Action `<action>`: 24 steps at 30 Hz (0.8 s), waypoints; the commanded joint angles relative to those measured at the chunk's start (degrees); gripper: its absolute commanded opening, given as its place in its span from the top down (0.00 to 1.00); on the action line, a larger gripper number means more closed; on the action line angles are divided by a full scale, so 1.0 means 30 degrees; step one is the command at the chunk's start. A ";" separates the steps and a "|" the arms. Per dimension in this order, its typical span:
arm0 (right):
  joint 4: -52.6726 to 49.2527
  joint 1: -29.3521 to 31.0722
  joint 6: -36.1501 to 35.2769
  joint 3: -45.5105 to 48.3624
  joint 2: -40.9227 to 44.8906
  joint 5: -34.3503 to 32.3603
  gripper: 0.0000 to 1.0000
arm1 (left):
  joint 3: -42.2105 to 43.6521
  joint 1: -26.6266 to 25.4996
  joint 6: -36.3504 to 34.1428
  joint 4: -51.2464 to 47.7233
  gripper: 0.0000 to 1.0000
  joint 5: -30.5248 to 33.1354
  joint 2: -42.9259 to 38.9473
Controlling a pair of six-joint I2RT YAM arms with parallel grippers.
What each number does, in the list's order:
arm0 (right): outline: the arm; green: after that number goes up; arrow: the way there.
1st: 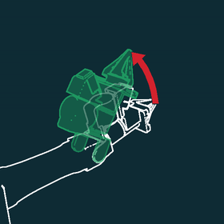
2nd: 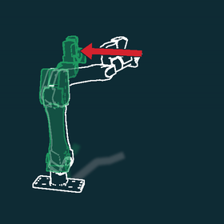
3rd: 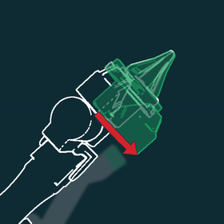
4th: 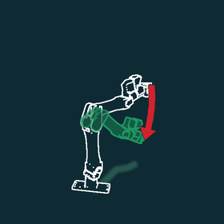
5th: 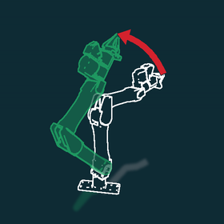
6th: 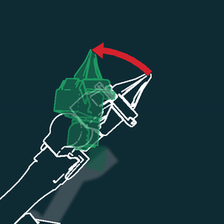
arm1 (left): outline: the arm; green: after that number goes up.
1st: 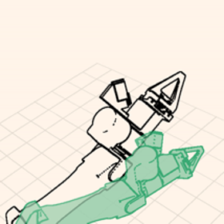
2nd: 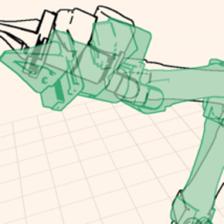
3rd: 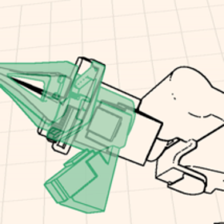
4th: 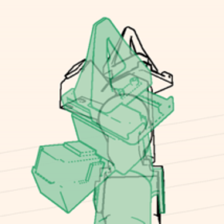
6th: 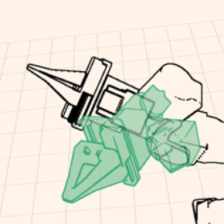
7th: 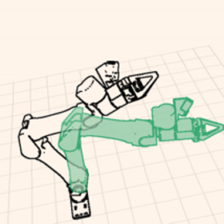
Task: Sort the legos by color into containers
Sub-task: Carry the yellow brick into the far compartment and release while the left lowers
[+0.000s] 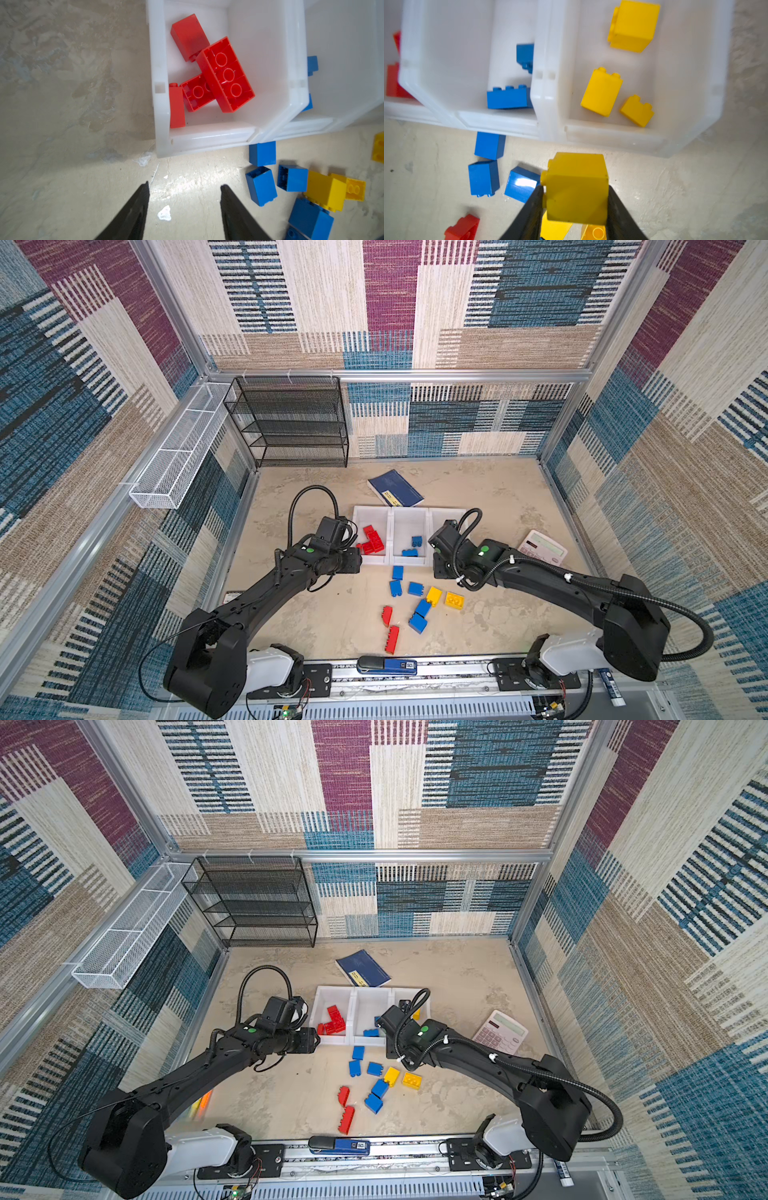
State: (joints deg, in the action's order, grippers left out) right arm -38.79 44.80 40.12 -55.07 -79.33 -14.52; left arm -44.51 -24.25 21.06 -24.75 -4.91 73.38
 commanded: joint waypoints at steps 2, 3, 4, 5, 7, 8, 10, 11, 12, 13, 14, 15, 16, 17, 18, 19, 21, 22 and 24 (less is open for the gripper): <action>0.1111 -0.1332 -0.1096 -0.0182 0.0432 -0.0622 0.59 | 0.0289 -0.0021 0.0572 0.0320 0.42 -0.0640 -0.0234; 0.1339 -0.1611 -0.1266 -0.0155 0.0392 -0.0582 0.59 | 0.0368 -0.0023 0.0648 0.0292 0.42 -0.0727 -0.0342; 0.1561 -0.1890 -0.1463 -0.0188 0.0248 -0.0531 0.59 | 0.0439 -0.0023 0.0692 0.0301 0.42 -0.0765 -0.0455; 0.1752 -0.2099 -0.1603 -0.0184 0.0119 -0.0472 0.59 | 0.0532 -0.0028 0.0765 0.0311 0.42 -0.0823 -0.0610; 0.2121 -0.2426 -0.1793 -0.0200 -0.0191 -0.0325 0.59 | 0.0780 -0.0003 0.0940 0.0312 0.42 -0.0941 -0.0860; 0.2280 -0.2549 -0.1853 -0.0218 -0.0338 -0.0245 0.59 | 0.0943 -0.0031 0.1006 0.0340 0.42 -0.1041 -0.1004; 0.2466 -0.2698 -0.1844 -0.0289 -0.0515 -0.0365 0.59 | 0.1181 -0.0034 0.1193 0.0380 0.42 -0.1118 -0.1221; 0.2520 -0.2811 -0.1855 -0.0305 -0.0591 -0.0440 0.58 | 0.1313 -0.0043 0.1256 0.0373 0.42 -0.1146 -0.1314; 0.2582 -0.2943 -0.1879 -0.0306 -0.0649 -0.0479 0.58 | 0.1414 -0.0061 0.1325 0.0370 0.42 -0.1202 -0.1388; 0.2615 -0.3027 -0.1899 -0.0336 -0.0684 -0.0513 0.58 | 0.1500 -0.0032 0.1334 0.0399 0.42 -0.1253 -0.1450; 0.2667 -0.3171 -0.1961 -0.0335 -0.0713 -0.0542 0.58 | 0.1547 -0.0037 0.1387 0.0419 0.42 -0.1287 -0.1478; 0.2702 -0.3273 -0.2055 -0.0350 -0.0783 -0.0547 0.56 | 0.1599 -0.0035 0.1410 0.0414 0.42 -0.1321 -0.1511; 0.2689 -0.3335 -0.2082 -0.0379 -0.0828 -0.0563 0.51 | 0.1597 -0.0069 0.1435 0.0450 0.42 -0.1367 -0.1548; 0.2648 -0.3365 -0.2066 -0.0421 -0.0860 -0.0643 0.43 | 0.1612 -0.0074 0.1445 0.0452 0.42 -0.1389 -0.1523; 0.2589 -0.3387 -0.2063 -0.0478 -0.0875 -0.0672 0.37 | 0.1611 -0.0068 0.1447 0.0461 0.42 -0.1437 -0.1493; 0.2558 -0.3389 -0.2066 -0.0509 -0.0842 -0.0667 0.34 | 0.1623 -0.0073 0.1421 0.0464 0.42 -0.1448 -0.1493; 0.2506 -0.3367 -0.2021 -0.0461 -0.0744 -0.0656 0.28 | 0.1592 -0.0093 0.1434 0.0432 0.42 -0.1470 -0.1472; 0.2499 -0.3389 -0.1978 -0.0427 -0.0647 -0.0649 0.28 | 0.1618 -0.0118 0.1446 0.0441 0.42 -0.1470 -0.1464; 0.2469 -0.3368 -0.1902 -0.0281 -0.0460 -0.0653 0.27 | 0.1597 -0.0164 0.1447 0.0454 0.42 -0.1470 -0.1461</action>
State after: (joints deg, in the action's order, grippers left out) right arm -32.38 34.65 34.22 -56.10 -81.47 -15.62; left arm -39.83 -24.58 24.69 -23.77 -9.13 69.04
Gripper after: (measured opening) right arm 0.729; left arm 0.582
